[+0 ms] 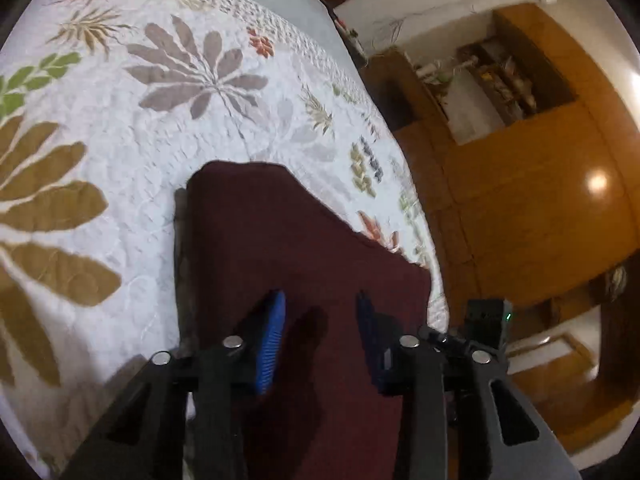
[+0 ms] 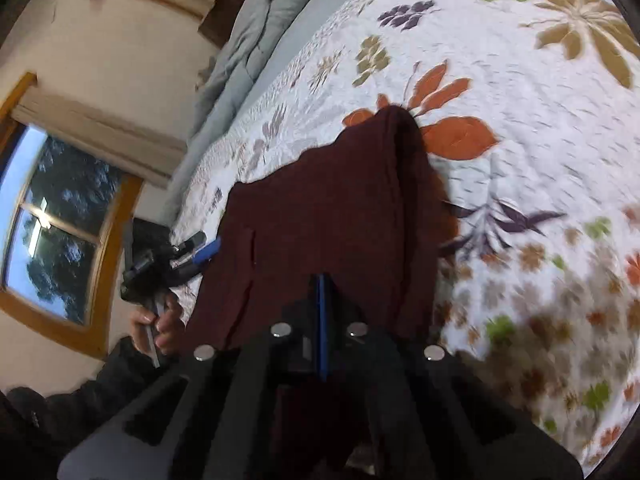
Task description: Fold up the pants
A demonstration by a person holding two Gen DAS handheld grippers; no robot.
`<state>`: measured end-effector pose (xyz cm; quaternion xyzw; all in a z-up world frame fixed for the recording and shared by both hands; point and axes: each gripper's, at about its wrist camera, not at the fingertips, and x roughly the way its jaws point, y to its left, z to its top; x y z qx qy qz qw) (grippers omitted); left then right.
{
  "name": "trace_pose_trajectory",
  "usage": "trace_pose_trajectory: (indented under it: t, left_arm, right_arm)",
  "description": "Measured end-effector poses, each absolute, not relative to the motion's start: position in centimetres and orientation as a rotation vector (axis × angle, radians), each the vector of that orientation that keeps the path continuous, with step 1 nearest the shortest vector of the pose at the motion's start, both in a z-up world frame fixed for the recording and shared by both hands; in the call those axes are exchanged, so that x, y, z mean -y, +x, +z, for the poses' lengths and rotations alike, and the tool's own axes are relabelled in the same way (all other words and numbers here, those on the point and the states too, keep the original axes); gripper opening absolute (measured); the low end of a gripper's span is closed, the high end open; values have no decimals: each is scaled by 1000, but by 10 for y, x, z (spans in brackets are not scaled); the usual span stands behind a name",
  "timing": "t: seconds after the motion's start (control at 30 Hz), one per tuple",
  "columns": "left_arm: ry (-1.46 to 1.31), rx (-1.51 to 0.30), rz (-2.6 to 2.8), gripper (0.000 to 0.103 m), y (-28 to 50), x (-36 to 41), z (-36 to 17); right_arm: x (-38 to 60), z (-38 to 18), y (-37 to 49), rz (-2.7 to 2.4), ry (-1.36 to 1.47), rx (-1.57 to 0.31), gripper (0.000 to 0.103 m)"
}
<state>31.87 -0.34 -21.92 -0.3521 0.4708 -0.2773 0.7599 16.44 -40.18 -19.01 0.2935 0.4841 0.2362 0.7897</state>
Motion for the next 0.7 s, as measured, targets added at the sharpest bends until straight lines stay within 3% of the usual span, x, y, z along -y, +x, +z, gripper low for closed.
trace_pose_trajectory:
  t: [0.03, 0.07, 0.1, 0.23, 0.27, 0.37, 0.43, 0.57, 0.63, 0.67, 0.7]
  left_arm:
    - [-755, -1008, -604, 52, 311, 2, -210]
    - [-747, -991, -615, 54, 303, 1, -202]
    - [-748, -964, -649, 59, 289, 0, -191]
    - [-733, -969, -710, 65, 252, 11, -187]
    - [-728, -993, -712, 65, 247, 17, -194]
    - [-708, -1057, -687, 62, 243, 29, -221]
    - [-743, -1066, -679, 50, 243, 23, -230]
    - [-756, -1036, -652, 55, 238, 4, -214]
    - [-784, -1017, -637, 63, 234, -8, -209]
    - [-808, -1005, -639, 66, 231, -14, -207]
    - [-834, -997, -647, 69, 229, -16, -206]
  right_arm:
    - [397, -180, 160, 496, 589, -1032, 8]
    - [393, -168, 154, 492, 569, -1017, 25]
    - [390, -159, 150, 501, 571, -1002, 32]
    - [361, -137, 121, 655, 541, -992, 36]
    - [353, -146, 119, 681, 530, -1031, 34]
    - [359, -179, 119, 637, 517, -1118, 0]
    - [383, -195, 120, 626, 632, -1122, 0]
    - [394, -178, 115, 555, 576, -1106, 0]
    - [395, -160, 114, 529, 566, -1067, 18]
    - [393, -150, 115, 527, 564, -1039, 37]
    - [386, -136, 119, 546, 568, -998, 49]
